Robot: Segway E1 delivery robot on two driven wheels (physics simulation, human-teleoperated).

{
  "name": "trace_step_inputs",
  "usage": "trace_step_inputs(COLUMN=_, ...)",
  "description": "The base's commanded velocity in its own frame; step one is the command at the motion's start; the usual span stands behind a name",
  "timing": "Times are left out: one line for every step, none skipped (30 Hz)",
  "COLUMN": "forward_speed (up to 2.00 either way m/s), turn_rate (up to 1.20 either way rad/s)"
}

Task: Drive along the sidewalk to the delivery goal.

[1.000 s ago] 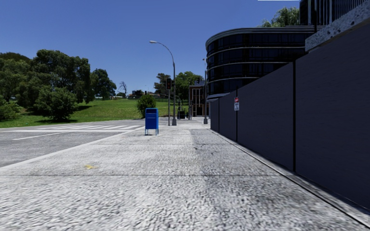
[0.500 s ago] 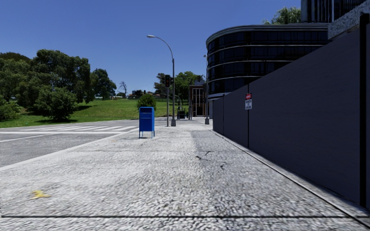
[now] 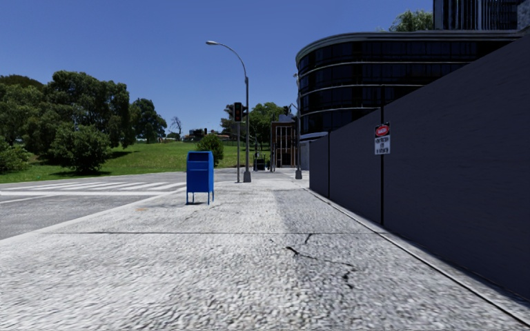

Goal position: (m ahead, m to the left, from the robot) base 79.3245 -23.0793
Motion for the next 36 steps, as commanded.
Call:
trace_step_inputs(forward_speed=2.0, turn_rate=0.0)
trace_step_inputs(forward_speed=2.0, turn_rate=0.0)
trace_step_inputs(forward_speed=2.0, turn_rate=0.0)
trace_step_inputs(forward_speed=2.0, turn_rate=0.0)
trace_step_inputs(forward_speed=2.0, turn_rate=0.0)
trace_step_inputs(forward_speed=2.0, turn_rate=0.0)
trace_step_inputs(forward_speed=2.0, turn_rate=0.0)
trace_step_inputs(forward_speed=2.0, turn_rate=0.0)
trace_step_inputs(forward_speed=2.0, turn_rate=0.0)
trace_step_inputs(forward_speed=2.0, turn_rate=0.0)
trace_step_inputs(forward_speed=2.0, turn_rate=0.0)
trace_step_inputs(forward_speed=2.0, turn_rate=0.0)
trace_step_inputs(forward_speed=2.0, turn_rate=0.0)
trace_step_inputs(forward_speed=2.0, turn_rate=0.0)
trace_step_inputs(forward_speed=2.0, turn_rate=0.0)
trace_step_inputs(forward_speed=2.0, turn_rate=0.0)
trace_step_inputs(forward_speed=2.0, turn_rate=0.0)
trace_step_inputs(forward_speed=2.0, turn_rate=0.0)
trace_step_inputs(forward_speed=2.0, turn_rate=0.0)
trace_step_inputs(forward_speed=2.0, turn_rate=0.0)
trace_step_inputs(forward_speed=2.0, turn_rate=0.0)
trace_step_inputs(forward_speed=2.0, turn_rate=0.0)
trace_step_inputs(forward_speed=2.0, turn_rate=0.0)
trace_step_inputs(forward_speed=2.0, turn_rate=0.0)
trace_step_inputs(forward_speed=2.0, turn_rate=0.0)
trace_step_inputs(forward_speed=2.0, turn_rate=0.0)
trace_step_inputs(forward_speed=2.0, turn_rate=0.0)
trace_step_inputs(forward_speed=2.0, turn_rate=0.0)
trace_step_inputs(forward_speed=2.0, turn_rate=0.0)
trace_step_inputs(forward_speed=2.0, turn_rate=0.0)
trace_step_inputs(forward_speed=2.0, turn_rate=0.0)
trace_step_inputs(forward_speed=2.0, turn_rate=0.0)
trace_step_inputs(forward_speed=2.0, turn_rate=0.0)
trace_step_inputs(forward_speed=2.0, turn_rate=0.0)
trace_step_inputs(forward_speed=2.0, turn_rate=0.0)
trace_step_inputs(forward_speed=2.0, turn_rate=0.0)
